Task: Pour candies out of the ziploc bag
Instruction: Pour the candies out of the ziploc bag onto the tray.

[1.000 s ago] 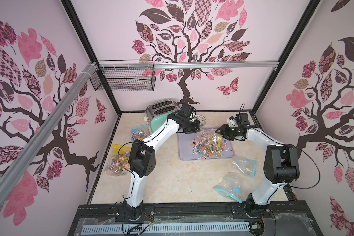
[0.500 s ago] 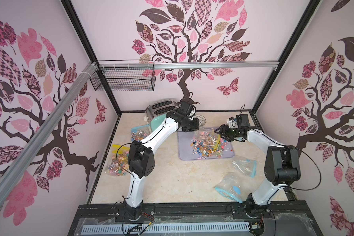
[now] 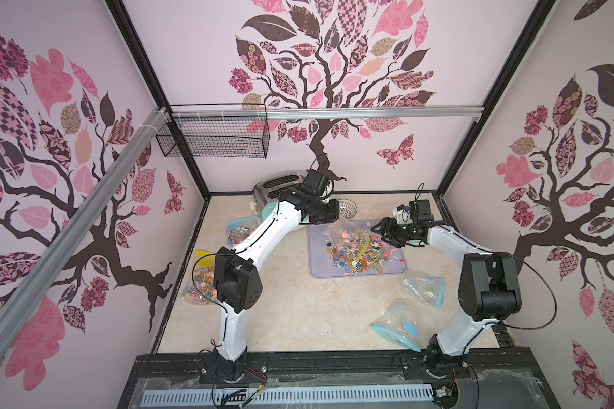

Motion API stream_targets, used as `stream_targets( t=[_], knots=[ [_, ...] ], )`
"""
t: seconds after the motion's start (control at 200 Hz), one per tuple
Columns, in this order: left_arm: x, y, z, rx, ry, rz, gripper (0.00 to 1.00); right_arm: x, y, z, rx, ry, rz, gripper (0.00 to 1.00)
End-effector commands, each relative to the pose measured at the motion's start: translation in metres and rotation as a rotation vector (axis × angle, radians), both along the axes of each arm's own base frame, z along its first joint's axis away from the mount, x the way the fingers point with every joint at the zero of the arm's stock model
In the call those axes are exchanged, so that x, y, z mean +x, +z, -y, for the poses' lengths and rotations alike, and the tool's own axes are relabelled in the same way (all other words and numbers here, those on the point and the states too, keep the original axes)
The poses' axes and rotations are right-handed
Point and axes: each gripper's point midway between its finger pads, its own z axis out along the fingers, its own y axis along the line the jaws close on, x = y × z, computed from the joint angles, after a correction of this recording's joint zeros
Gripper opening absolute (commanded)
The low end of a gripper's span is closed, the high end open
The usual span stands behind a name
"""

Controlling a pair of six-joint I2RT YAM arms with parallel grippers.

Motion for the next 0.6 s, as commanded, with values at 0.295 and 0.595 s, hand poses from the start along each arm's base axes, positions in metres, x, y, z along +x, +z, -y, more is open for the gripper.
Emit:
stream_targets(
  t=[0.295, 0.595],
  knots=[
    [-0.002, 0.034, -0.018, 0.0, 0.014, 0.073, 0.0, 0.0, 0.013, 0.001, 0.007, 0.01, 0.033, 0.74],
    [-0.007, 0.034, -0.019, 0.02, -0.009, 0.054, 0.0, -0.001, 0.014, 0.001, 0.003, 0.011, 0.033, 0.76]
  ],
)
